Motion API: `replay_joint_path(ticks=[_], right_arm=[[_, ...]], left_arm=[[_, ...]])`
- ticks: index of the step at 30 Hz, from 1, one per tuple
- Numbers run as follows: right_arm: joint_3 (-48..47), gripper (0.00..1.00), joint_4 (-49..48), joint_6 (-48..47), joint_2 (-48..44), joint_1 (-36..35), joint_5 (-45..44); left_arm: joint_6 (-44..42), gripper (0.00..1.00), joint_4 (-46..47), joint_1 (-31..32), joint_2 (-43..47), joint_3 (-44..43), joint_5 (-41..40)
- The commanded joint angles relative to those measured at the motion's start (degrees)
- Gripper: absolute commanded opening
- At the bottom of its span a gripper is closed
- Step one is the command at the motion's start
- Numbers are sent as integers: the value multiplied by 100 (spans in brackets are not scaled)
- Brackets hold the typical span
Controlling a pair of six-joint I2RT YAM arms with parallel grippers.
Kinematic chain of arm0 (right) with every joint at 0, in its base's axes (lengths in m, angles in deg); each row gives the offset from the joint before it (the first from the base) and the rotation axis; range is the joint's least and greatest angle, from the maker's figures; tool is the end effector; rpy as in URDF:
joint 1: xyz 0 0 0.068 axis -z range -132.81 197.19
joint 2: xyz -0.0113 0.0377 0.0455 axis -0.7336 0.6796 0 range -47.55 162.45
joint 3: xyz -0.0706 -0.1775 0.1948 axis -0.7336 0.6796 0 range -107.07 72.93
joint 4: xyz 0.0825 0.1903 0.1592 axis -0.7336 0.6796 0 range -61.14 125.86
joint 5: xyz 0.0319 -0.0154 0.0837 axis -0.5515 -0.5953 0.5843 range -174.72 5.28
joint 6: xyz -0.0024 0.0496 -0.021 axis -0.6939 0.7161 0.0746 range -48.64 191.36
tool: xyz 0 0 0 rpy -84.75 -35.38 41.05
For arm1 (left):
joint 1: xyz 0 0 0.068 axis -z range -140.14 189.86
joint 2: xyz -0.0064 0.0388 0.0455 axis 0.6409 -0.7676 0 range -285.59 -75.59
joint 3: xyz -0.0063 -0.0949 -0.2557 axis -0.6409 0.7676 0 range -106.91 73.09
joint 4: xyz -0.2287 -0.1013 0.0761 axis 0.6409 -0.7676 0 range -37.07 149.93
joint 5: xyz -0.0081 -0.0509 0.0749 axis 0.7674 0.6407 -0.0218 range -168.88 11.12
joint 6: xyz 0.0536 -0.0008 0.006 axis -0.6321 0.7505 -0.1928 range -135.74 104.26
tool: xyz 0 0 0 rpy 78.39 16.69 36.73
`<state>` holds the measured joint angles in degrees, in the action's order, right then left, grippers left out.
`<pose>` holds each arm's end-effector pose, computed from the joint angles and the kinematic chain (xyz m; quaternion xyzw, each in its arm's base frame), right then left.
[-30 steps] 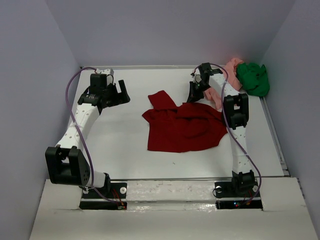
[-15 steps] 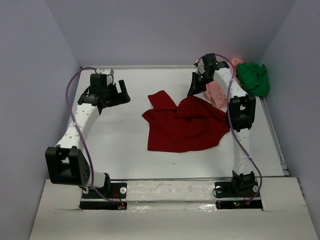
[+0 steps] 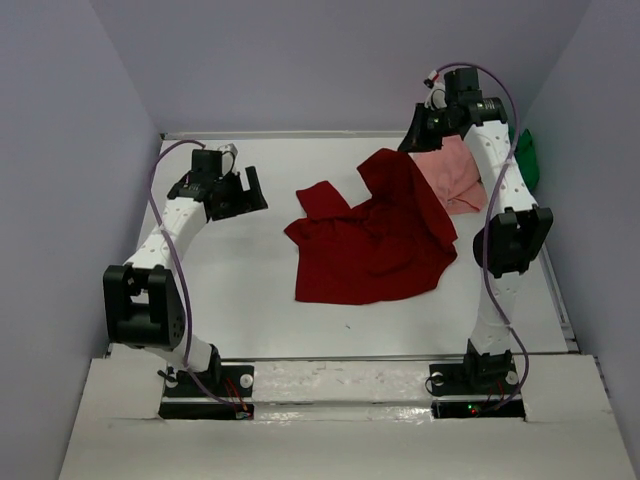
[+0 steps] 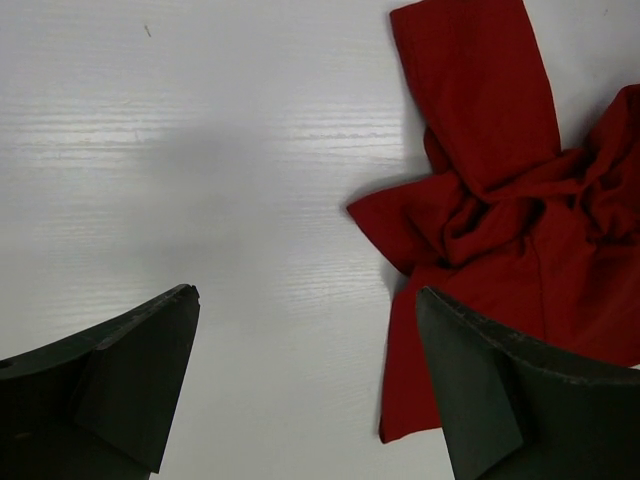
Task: Fold and stack the t-shirts
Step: Flatten out the tshirt
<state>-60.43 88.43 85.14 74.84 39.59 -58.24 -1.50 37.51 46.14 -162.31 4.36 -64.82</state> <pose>0.4544 0.0767 0.3625 -0.0318 0.9136 0.2744 0.2984 0.3361 -0.0457 0.2880 -0.0114 0.9024 -0.1835 0.3897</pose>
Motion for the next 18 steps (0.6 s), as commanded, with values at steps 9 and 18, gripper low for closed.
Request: replay_joint_path(ticks=[9, 18], right_arm=[[-690, 0, -367, 336, -786, 83, -749], [-727, 0, -745, 424, -1418, 144, -1101]], left_arm=[[-97, 99, 334, 338, -890, -711, 826], [-71, 99, 255, 417, -1602, -1318, 1168]])
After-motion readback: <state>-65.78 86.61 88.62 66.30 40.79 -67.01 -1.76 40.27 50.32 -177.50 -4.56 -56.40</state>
